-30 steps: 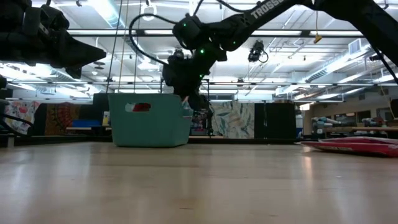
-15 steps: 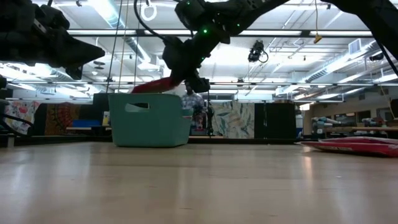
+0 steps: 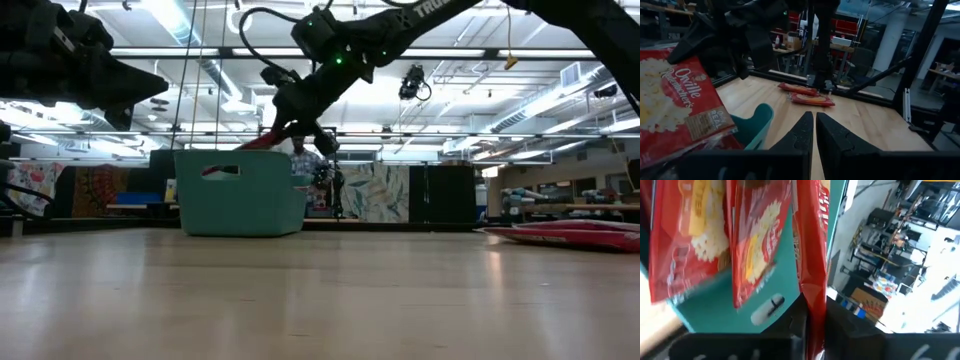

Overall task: Sort popcorn bags into baskets
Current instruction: Put the red popcorn bag into the green bin

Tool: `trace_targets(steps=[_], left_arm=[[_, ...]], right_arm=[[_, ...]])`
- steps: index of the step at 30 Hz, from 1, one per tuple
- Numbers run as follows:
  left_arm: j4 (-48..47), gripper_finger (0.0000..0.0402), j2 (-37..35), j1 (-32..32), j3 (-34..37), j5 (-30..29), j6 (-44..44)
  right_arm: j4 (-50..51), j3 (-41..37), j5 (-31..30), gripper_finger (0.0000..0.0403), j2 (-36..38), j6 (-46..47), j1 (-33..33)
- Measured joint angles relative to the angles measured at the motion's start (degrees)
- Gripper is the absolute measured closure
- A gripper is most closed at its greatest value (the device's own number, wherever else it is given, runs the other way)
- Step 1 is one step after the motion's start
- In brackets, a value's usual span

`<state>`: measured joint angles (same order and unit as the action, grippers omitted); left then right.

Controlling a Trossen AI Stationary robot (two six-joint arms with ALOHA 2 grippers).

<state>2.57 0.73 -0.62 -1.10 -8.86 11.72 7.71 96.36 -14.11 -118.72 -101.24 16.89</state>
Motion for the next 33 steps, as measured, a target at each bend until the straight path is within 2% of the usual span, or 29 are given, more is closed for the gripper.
trace_targets(steps=[6,9,15,19,22,25,28,33], left_arm=[[0.02,0.0377,0.0,0.0,0.0,0.0,1.2],[0.12,0.0377,0.0,0.0,0.0,-0.02,1.18],[2.0,0.0377,0.0,0.0,0.0,-0.31,-0.06],[2.82,0.0377,-0.02,0.0,0.0,-0.47,-2.1],[2.79,0.0377,-0.01,0.0,0.0,-0.48,-2.13],[2.78,0.0377,-0.01,0.0,0.0,-0.48,-2.11],[2.51,0.0377,0.0,0.0,0.0,-0.48,-2.06],[2.06,0.0377,0.0,0.0,0.0,-0.46,-1.87]], right_arm=[[1.22,0.0,4.27,0.032,-0.19,5.36,1.82],[1.25,0.0,3.3,0.029,-0.19,7.01,2.09],[-0.47,-0.02,1.2,0.0238,-0.21,16.03,2.03],[-7.05,-0.02,-9.14,0.0215,-0.21,28.55,1.98],[-5.98,-0.04,-16.35,0.0207,0.15,34.81,1.71],[-4.63,-0.02,-21.44,0.0206,0.53,34.69,0.65],[-3.25,-0.04,-29.18,0.0207,0.45,33.29,-0.83],[-2.4,-0.04,-47.24,0.0208,0.75,35.26,-3.75]])
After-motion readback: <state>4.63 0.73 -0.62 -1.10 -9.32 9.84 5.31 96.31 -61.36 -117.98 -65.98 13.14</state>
